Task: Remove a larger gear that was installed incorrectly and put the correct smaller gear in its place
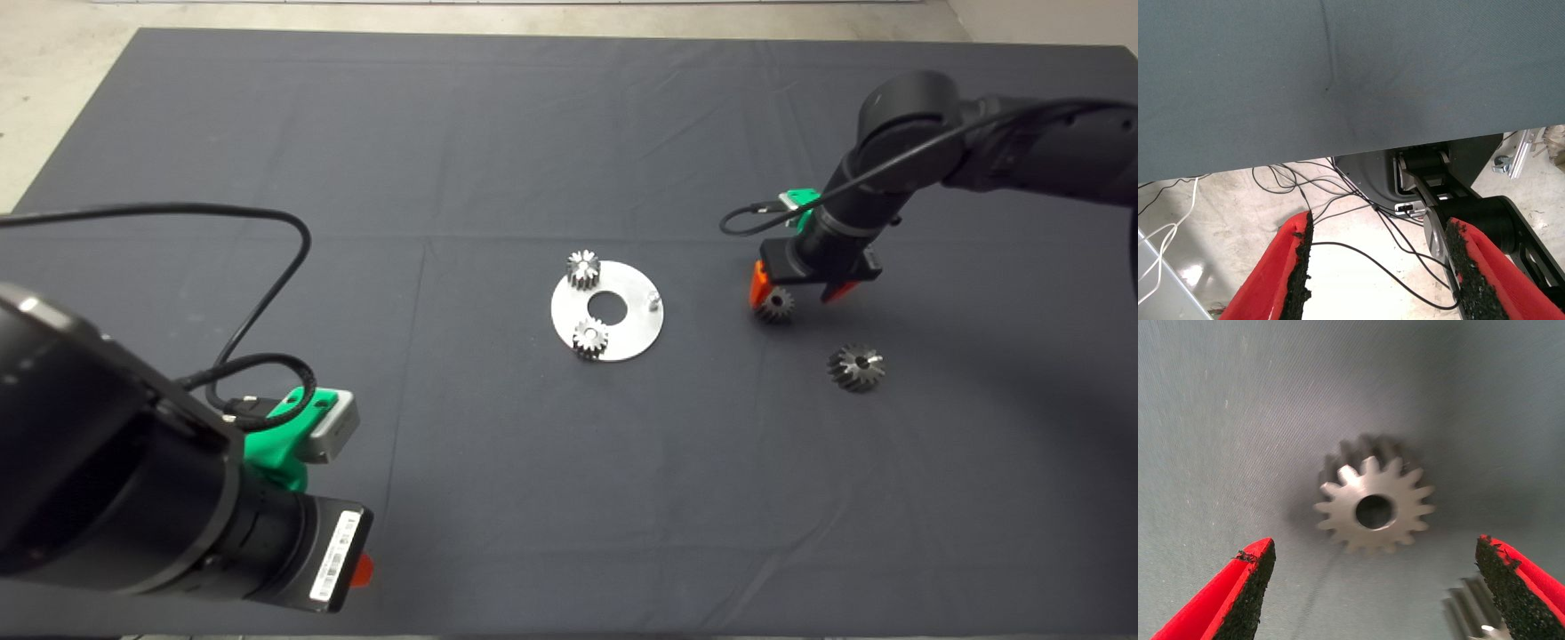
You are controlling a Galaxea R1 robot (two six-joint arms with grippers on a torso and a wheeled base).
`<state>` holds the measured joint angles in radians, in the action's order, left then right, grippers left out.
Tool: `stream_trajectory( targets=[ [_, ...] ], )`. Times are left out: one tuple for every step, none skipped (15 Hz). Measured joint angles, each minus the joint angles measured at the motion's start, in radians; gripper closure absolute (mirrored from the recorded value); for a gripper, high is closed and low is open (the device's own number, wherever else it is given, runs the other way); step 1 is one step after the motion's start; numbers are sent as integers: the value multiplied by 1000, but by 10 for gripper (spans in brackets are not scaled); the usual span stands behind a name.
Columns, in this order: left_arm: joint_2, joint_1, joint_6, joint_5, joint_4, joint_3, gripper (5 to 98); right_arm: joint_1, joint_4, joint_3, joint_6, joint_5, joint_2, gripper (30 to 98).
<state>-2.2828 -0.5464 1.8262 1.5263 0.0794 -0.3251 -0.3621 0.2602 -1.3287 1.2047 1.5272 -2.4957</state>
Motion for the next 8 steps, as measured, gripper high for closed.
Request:
stream_trajectory(
  targets=[
    [0,0,0,0,0,0,543,5,1,-1,0,-1,-1,494],
    [0,0,0,0,0,0,543,5,1,-4,0,0,-1,494],
    [0,0,0,0,0,0,543,5,3,-7,0,1,-4,494],
    [0,0,0,0,0,0,543,5,3,-7,0,3,-8,494],
    [0,1,0,0,0,0,543,6,4,-7,0,3,-13,494],
    [-2,5,0,0,0,0,543,8,5,-7,0,2,-19,494],
    [-6,10,0,0,0,0,543,11,5,-7,0,0,-22,494],
    [-11,14,1,0,0,0,543,13,9,-7,0,0,-23,494]
  ],
)
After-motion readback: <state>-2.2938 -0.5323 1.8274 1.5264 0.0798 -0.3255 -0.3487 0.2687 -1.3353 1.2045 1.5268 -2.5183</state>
